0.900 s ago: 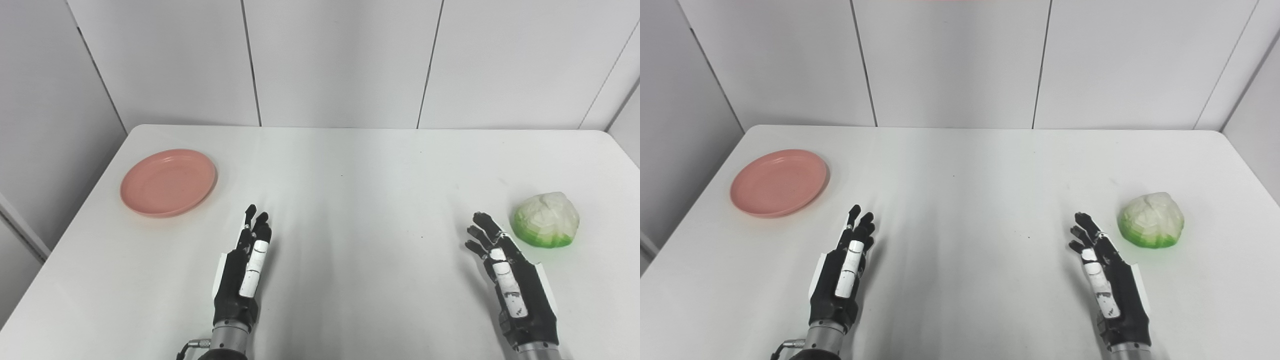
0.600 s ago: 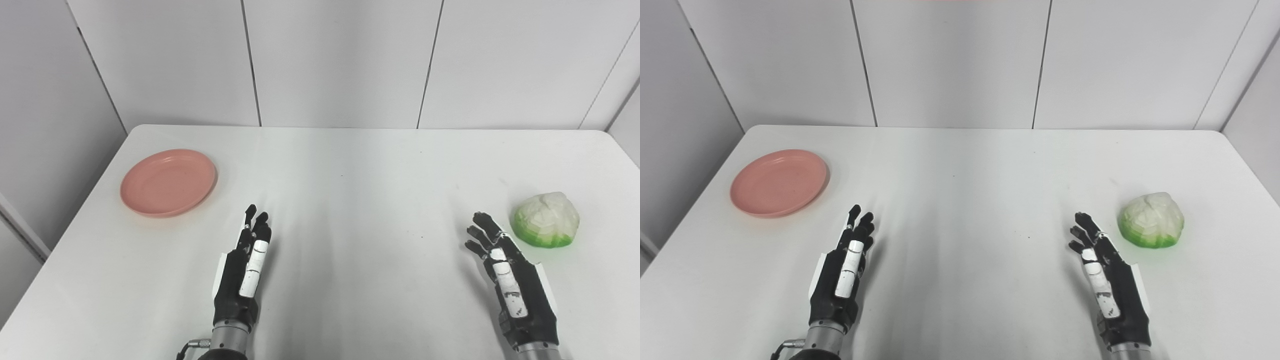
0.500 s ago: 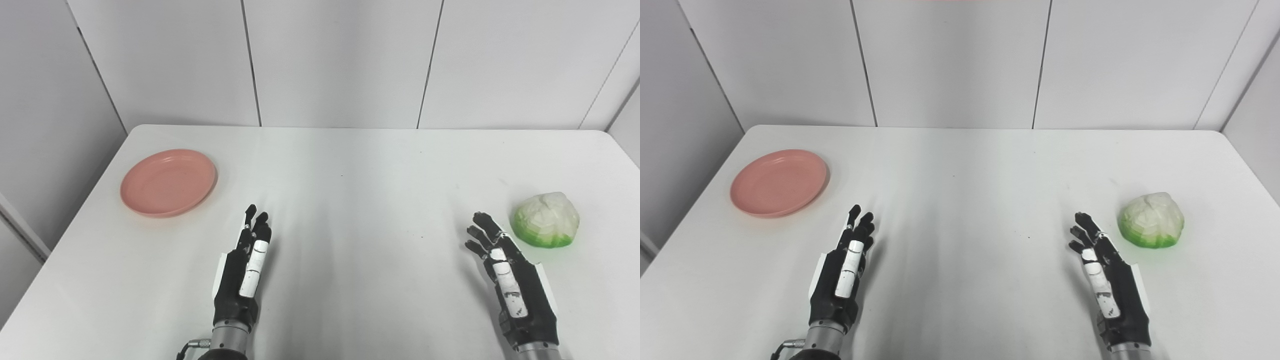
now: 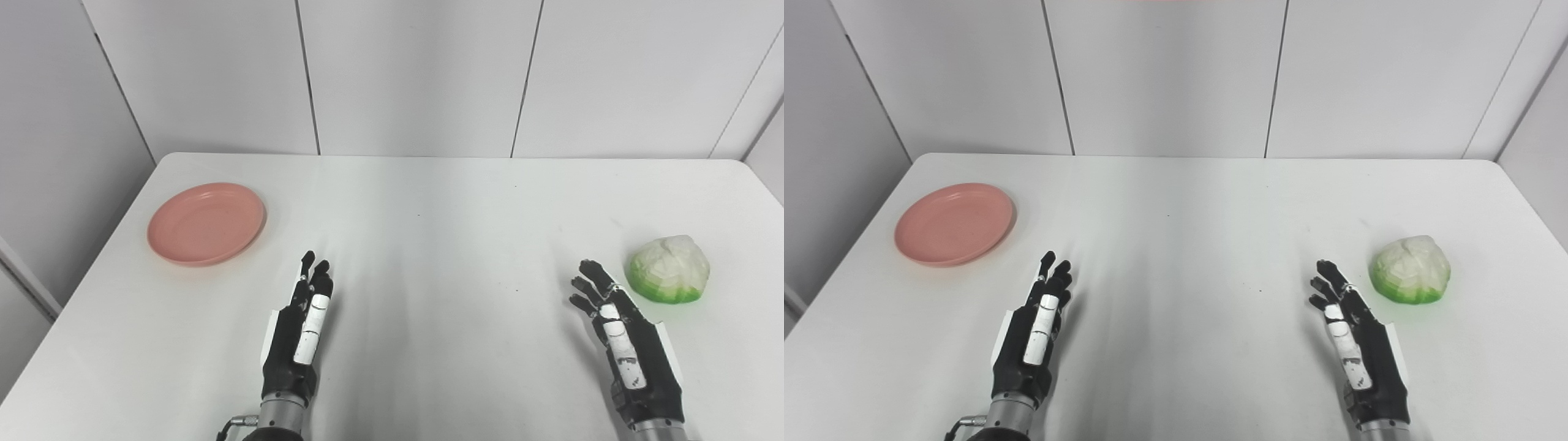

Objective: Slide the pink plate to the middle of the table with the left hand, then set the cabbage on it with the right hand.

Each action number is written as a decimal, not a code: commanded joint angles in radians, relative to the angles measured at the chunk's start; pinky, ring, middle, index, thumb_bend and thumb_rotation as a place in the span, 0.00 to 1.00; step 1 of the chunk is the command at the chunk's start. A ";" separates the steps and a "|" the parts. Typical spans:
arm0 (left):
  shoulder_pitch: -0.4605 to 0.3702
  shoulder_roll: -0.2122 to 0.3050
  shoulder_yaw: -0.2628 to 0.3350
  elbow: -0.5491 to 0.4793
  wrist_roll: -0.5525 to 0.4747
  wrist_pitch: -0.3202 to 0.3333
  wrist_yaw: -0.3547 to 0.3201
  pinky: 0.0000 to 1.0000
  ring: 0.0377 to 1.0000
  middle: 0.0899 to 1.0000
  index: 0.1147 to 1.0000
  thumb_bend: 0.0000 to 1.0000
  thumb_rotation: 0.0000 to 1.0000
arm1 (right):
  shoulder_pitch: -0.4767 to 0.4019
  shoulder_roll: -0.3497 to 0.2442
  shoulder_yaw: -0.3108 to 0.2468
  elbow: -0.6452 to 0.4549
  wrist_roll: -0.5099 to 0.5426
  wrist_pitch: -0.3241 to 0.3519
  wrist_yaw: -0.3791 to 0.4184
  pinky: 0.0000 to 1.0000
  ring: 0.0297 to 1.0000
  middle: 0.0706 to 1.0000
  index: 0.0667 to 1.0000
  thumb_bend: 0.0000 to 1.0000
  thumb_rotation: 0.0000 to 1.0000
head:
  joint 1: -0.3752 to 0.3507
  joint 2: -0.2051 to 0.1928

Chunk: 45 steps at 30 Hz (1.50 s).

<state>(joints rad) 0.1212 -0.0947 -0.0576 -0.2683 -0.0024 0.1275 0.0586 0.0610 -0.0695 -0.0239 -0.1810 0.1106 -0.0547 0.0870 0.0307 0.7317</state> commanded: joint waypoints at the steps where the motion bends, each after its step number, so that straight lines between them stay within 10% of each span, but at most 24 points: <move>1: 0.017 0.002 0.000 -0.032 -0.001 -0.017 -0.008 1.00 0.98 0.96 0.99 0.76 0.85 | -0.012 0.004 0.000 -0.031 0.008 -0.024 0.002 0.86 0.88 0.90 0.83 0.68 0.84 | 0.001 0.001; 24: 0.020 0.001 -0.006 -0.028 0.003 -0.016 -0.008 0.99 0.97 0.96 0.99 0.78 0.85 | -0.011 0.003 -0.002 -0.025 0.009 -0.028 0.002 0.86 0.88 0.89 0.82 0.68 0.83 | 0.006 -0.004; 45: 0.031 -0.031 -0.044 0.138 0.032 -0.201 0.011 1.00 1.00 0.97 1.00 0.62 0.86 | -0.002 -0.036 -0.039 0.163 0.048 -0.223 0.056 0.85 0.87 0.89 0.83 0.64 0.85 | 0.131 -0.201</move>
<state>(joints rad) 0.1234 -0.1064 -0.0931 -0.1351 0.0211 -0.0421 0.0656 0.0631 -0.0891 -0.0538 -0.0375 0.1551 -0.2409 0.1385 0.1610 0.5309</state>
